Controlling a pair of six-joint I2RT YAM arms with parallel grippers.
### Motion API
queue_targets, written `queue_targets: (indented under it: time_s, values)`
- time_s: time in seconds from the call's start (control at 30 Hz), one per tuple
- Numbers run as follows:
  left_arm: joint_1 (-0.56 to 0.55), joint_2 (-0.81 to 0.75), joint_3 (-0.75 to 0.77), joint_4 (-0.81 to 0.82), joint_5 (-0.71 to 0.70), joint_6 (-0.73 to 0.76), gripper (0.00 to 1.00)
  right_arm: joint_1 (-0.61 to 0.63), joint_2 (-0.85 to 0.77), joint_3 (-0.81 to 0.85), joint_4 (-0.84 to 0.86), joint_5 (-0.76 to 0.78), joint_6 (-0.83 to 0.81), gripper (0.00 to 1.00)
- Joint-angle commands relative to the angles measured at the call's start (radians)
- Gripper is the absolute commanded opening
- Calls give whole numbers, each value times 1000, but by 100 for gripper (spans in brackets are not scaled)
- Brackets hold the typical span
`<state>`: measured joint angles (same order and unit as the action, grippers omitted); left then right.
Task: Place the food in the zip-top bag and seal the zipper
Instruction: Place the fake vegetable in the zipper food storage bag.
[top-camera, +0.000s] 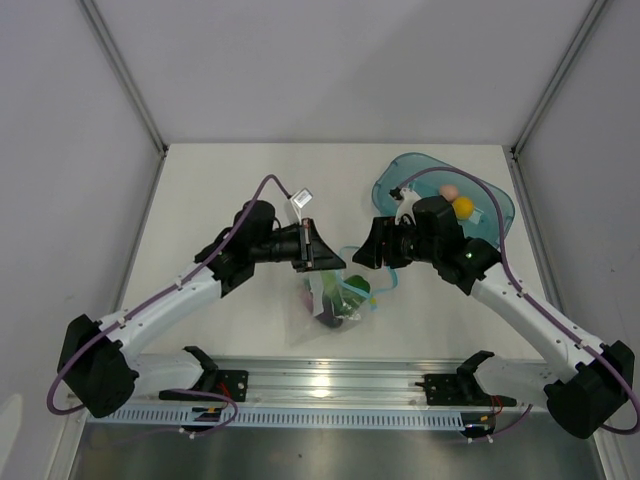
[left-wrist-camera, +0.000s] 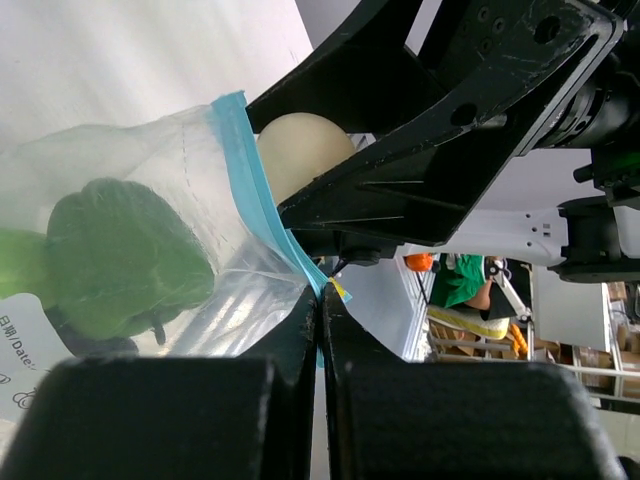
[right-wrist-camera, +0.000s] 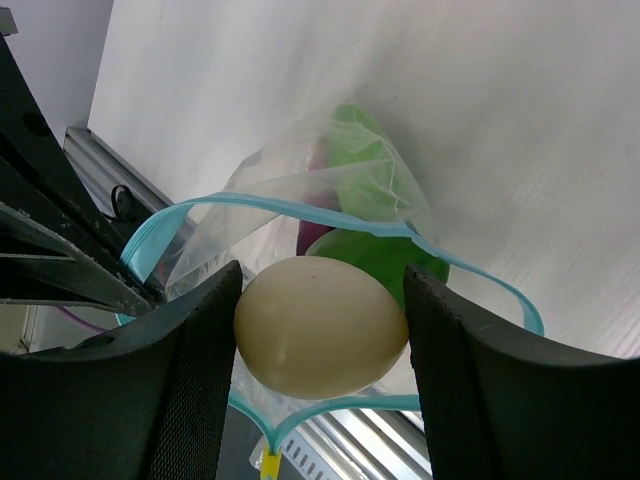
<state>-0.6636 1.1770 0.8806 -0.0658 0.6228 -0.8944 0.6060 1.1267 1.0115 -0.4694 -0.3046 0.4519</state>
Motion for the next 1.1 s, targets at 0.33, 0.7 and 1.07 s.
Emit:
queue_targets:
  time_s: [0.33,0.7,1.07]
  values:
    - [-2,12,51,92,58,-55,1,14,8,2,60,-38,-2,100]
    - [-1,-11,23,89,54,-49,1,12,15,33,32,4,-12,99]
    - [6,-27,0,86,58,-43,1,-96,1,55,-104,208,91,99]
